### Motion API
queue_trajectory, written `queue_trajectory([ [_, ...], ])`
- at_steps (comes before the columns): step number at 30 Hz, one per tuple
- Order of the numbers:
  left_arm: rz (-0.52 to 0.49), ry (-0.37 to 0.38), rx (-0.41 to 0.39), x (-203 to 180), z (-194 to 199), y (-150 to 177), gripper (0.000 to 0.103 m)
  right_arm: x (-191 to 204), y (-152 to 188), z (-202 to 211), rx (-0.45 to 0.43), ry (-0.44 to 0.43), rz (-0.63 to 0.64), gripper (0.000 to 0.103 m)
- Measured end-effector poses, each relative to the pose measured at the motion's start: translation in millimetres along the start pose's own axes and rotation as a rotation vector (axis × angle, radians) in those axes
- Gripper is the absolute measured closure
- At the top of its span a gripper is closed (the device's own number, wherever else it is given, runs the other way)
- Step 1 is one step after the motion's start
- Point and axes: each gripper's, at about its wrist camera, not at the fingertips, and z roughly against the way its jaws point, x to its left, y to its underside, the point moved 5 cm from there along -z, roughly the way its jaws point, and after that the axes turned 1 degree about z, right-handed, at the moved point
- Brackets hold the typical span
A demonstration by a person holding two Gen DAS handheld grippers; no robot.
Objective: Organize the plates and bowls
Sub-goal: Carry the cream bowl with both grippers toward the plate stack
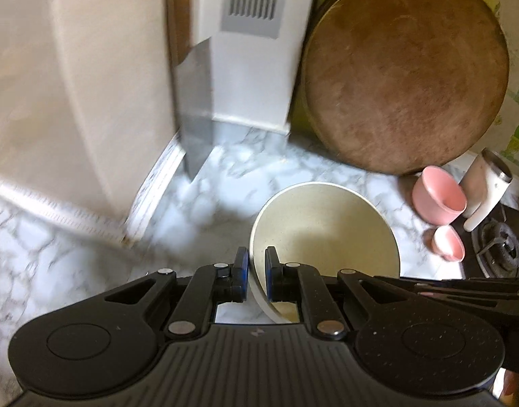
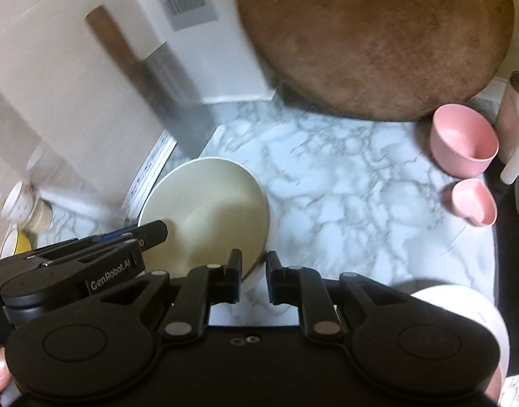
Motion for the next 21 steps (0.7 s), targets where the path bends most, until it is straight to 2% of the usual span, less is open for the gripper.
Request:
queue_trajectory([
  [11, 0.033, -0.041, 0.064, 33.3, 1.0, 45.7, 0.094, 24.4, 38.2, -20.8, 0.088, -0.011, 0.042, 0.088],
  [21, 0.041, -0.048, 0.126, 42.9, -10.4, 77.8, 0.094, 24.7, 66.2, -38.7, 0.153, 0.005, 0.059, 0.088],
])
